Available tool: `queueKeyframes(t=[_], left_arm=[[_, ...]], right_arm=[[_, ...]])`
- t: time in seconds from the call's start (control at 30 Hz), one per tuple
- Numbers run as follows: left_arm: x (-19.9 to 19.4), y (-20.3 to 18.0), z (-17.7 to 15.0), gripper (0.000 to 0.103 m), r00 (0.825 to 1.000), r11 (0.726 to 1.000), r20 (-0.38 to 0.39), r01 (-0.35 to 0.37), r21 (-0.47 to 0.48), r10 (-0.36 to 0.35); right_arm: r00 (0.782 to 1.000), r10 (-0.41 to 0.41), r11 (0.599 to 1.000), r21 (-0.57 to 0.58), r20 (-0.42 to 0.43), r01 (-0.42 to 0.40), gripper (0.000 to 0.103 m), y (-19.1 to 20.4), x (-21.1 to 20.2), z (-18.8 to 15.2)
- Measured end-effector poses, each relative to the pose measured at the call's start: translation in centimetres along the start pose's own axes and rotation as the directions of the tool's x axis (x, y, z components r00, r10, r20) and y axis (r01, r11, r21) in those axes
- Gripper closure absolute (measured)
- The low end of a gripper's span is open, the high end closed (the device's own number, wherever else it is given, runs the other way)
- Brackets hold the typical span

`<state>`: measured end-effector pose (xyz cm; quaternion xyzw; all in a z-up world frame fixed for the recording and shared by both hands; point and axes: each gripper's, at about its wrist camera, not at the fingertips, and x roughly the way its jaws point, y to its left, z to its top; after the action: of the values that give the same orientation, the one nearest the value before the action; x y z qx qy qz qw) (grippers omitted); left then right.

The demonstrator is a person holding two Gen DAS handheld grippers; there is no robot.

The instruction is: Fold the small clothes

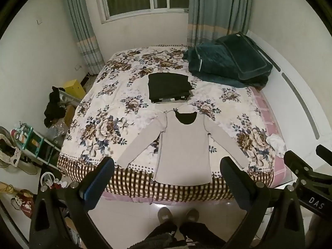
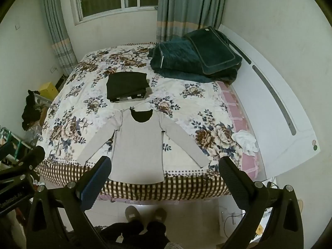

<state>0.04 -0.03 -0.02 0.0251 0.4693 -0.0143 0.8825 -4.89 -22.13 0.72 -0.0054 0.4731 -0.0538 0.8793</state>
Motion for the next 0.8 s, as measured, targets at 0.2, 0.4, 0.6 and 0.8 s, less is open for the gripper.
queueKeyframes(t=[0.2, 0.4, 0.6, 0.8], left_arm=[[-0.02, 0.08, -0.02, 0.0, 1.0, 1.0, 0.008, 0.006, -0.005, -0.006], [-0.01, 0.05, 0.0, 0.0, 1.0, 1.0, 0.008, 0.005, -0.005, -0.005], [0.01, 0.08, -0.02, 0.0, 1.0, 1.0, 0.005, 0.01, -0.005, -0.01], [0.24, -0.08, 0.45, 0.0, 1.0, 1.0, 0.015, 0.009, -0.005, -0.009]], right_arm=[[1.0, -0.001, 1.0, -0.001, 0.003, 0.001, 0.0, 0.19, 0.0, 0.34], [1.0, -0.003, 1.0, -0.003, 0.0, 0.003, 0.0, 0.41, 0.02, 0.62], [1.0, -0.003, 1.0, -0.003, 0.001, 0.003, 0.0, 0.65, 0.01, 0.75], [1.0, -0.005, 1.0, -0.005, 0.002, 0.005, 0.0, 0.51, 0.01, 0.59]])
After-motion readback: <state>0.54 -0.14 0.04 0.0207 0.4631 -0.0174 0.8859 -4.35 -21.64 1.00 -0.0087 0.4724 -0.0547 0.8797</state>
